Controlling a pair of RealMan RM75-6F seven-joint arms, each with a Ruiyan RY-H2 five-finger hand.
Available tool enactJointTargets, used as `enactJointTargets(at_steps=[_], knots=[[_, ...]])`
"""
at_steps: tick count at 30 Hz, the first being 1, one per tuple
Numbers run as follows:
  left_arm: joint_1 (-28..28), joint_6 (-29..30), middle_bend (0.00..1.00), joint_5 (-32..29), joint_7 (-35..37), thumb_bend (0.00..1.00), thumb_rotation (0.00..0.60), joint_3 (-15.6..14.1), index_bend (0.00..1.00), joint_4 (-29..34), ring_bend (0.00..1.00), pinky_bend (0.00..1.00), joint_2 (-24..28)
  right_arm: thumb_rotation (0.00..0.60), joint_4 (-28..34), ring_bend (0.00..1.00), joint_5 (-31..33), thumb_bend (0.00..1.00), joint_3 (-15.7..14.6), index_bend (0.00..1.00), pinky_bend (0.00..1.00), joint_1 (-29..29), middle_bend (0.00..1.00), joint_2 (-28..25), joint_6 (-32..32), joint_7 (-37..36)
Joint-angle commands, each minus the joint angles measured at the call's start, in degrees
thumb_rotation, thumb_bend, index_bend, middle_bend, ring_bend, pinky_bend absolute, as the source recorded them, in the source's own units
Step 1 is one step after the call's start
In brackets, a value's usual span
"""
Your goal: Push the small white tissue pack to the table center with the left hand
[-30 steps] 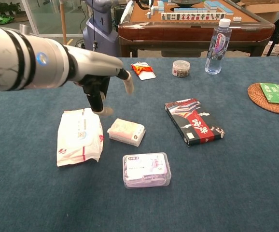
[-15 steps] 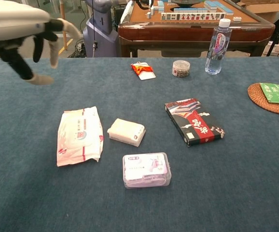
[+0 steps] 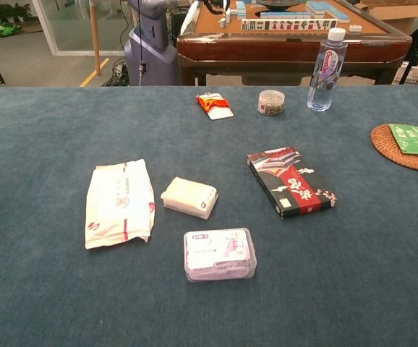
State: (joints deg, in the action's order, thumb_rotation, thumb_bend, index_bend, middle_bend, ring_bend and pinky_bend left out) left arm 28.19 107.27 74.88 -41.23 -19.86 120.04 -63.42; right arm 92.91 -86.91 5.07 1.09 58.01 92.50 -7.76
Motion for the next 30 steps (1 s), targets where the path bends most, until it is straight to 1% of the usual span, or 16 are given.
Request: enactJointTargets(at_steps=[1,4,9,13,15,19,23,30], knots=[[-4.2,0.7,0.11,1.2,0.3,0.26,0.600,-1.1,0.25,-3.7,0.10,0.26,0.4,0.600,-0.5,0.26,-0.2,0.06,-0.2,0.25,0.27,-0.3,0.31,-0.1,-0.7,1.3],[-7.0,0.2,0.08,2.1,2.7,0.26,0.600,-0.6,0.25,-6.2,0.07,0.22,0.3,0.600,-0.7,0.24,-0.2,0.07,-0.7,0.25,0.27,-0.8,0.31,-0.9,-2.3,2.7],[-11.2,-0.2,0.08,4.5,10.2,0.26,0.600,1.2,0.27,-12.0,0.07,0.20,-0.5,0.600,0.1,0.23,1.4,0.09,-0.7,0.27,0.27,-0.9,0.30,-2.1,-3.7,3.9],[-14.1,-1.0,0.08,4.4,17.7,0.26,0.600,4.0,0.28,-17.7,0.07,0.20,-1.9,0.600,0.3,0.23,2.5,0.09,-0.2,0.27,0.27,-0.7,0.30,-2.0,-3.5,3.9],[-15.2,-1.6,0.08,3.8,19.6,0.26,0.600,5.1,0.29,-19.7,0.07,0.20,-2.2,0.600,0.3,0.23,2.9,0.09,0.0,0.27,0.27,-0.7,0.30,-1.9,-3.6,3.9],[-16.8,-3.5,0.08,2.9,21.3,0.26,0.600,6.8,0.30,-22.3,0.07,0.19,-2.3,0.600,0.2,0.23,3.0,0.09,0.0,0.27,0.27,-0.8,0.30,-1.7,-3.7,4.4],[-17.3,-6.2,0.11,1.8,21.0,0.26,0.600,8.8,0.30,-22.8,0.07,0.18,-1.8,0.600,0.3,0.23,2.8,0.09,0.1,0.27,0.27,-0.8,0.30,-1.6,-3.3,4.6],[-18.3,-9.7,0.12,2.4,19.3,0.26,0.600,10.7,0.31,-23.7,0.07,0.18,-3.1,0.600,0.1,0.23,2.6,0.09,0.1,0.27,0.27,-0.4,0.30,-2.0,-2.8,2.7]])
